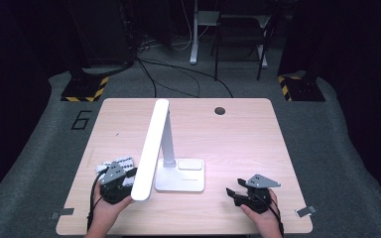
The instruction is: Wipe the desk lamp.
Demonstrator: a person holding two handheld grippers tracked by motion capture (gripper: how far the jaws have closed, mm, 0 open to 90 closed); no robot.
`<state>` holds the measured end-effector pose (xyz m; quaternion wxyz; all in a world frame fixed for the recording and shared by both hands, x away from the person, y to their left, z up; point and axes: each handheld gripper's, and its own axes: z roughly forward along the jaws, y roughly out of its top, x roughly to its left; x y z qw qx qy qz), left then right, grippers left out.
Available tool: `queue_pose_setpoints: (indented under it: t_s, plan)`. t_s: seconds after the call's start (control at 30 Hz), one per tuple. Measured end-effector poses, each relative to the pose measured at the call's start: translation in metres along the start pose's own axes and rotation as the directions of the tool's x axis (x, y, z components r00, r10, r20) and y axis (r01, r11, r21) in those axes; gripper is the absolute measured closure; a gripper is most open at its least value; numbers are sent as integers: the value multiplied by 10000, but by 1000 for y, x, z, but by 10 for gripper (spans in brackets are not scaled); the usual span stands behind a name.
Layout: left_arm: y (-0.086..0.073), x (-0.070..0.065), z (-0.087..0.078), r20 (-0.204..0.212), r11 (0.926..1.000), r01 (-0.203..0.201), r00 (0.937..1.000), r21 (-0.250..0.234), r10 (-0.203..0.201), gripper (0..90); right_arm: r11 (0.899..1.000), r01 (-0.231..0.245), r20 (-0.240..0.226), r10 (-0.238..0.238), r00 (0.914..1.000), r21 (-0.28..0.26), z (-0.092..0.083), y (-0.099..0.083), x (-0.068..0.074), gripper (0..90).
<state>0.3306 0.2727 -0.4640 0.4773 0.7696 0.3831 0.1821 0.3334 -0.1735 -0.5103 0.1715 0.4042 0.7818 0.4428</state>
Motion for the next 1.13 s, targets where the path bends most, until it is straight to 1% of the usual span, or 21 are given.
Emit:
queue_pose_setpoints:
  t_s: [0.03,0.13,0.17,0.27,0.33,0.37,0.4,0.43,0.47,0.5,0.53,0.57,0.6,0.63,0.7,0.73,0.8,0.87,1.07,1.1,1.13]
  plan:
    - [-2,1,-1,-48,10000,-11,10000,-10,11,392,10000,-40,10,40,10000,19,0,0,0,385]
    - [-7,3,-3,-86,9998,62,9999,166,-61,391,10000,-23,6,23,10000,23,0,0,0,385]
    - [-10,2,-4,-48,9993,316,9995,193,-315,390,10000,-33,0,33,10000,26,0,0,0,385]
    - [-15,2,-4,-102,9995,209,9997,239,-206,387,10000,-60,12,60,10000,18,1,0,0,385]
    - [-18,2,-5,-51,9994,114,9999,322,-112,387,10000,2,-3,-2,10000,27,2,0,0,385]
    - [-20,2,-6,-62,9996,69,10000,265,-67,386,10000,56,25,-56,10000,0,2,0,0,385]
    - [-21,3,-6,23,9994,-95,10000,329,94,384,10000,58,-28,-58,10000,37,2,0,0,385]
    - [-24,2,-5,-7,9996,30,10000,266,-30,384,9999,103,-35,-103,9999,27,3,0,0,385]
    - [-25,3,-5,23,9993,-32,10000,379,31,384,9999,117,-37,-117,9999,30,3,0,0,385]
    - [-27,2,-3,-43,9992,10,10000,394,-8,384,9999,105,-14,-105,9999,66,3,0,0,385]
    - [-28,3,-3,-27,9988,-76,10000,485,77,384,10000,45,-48,-45,10000,72,3,0,1,385]
    - [-28,3,-1,-39,9977,-270,9996,614,273,384,9999,65,-54,-65,10000,95,3,0,1,385]
    - [-30,3,1,-118,9981,-232,9996,566,239,384,9999,97,-34,-97,9999,77,3,0,0,385]
    - [-29,3,1,-31,9973,-257,9997,681,260,384,9999,82,-28,-82,10000,74,3,0,0,385]
    - [-30,3,2,10,9972,-224,9997,713,224,382,10000,71,25,-71,10000,70,4,-1,0,385]
    - [-30,3,3,35,9967,-313,9995,745,311,382,9999,89,-36,-89,10000,63,4,-1,0,384]
    - [-31,2,5,-18,9976,-247,9997,650,249,381,10000,-23,11,23,10000,36,4,-1,1,384]
    - [-31,2,5,71,9967,-283,9996,756,279,381,9999,92,16,-92,10000,77,4,-1,1,385]
    - [-31,3,6,63,9961,-414,9991,782,411,380,9999,137,-20,-137,9999,68,4,0,1,385]
    - [-31,3,6,48,9961,-407,9992,782,405,380,9999,111,1,-111,9999,58,4,0,1,385]
    - [-31,2,6,21,9968,-302,9995,733,302,380,9999,123,-19,-123,9999,78,4,0,1,385]
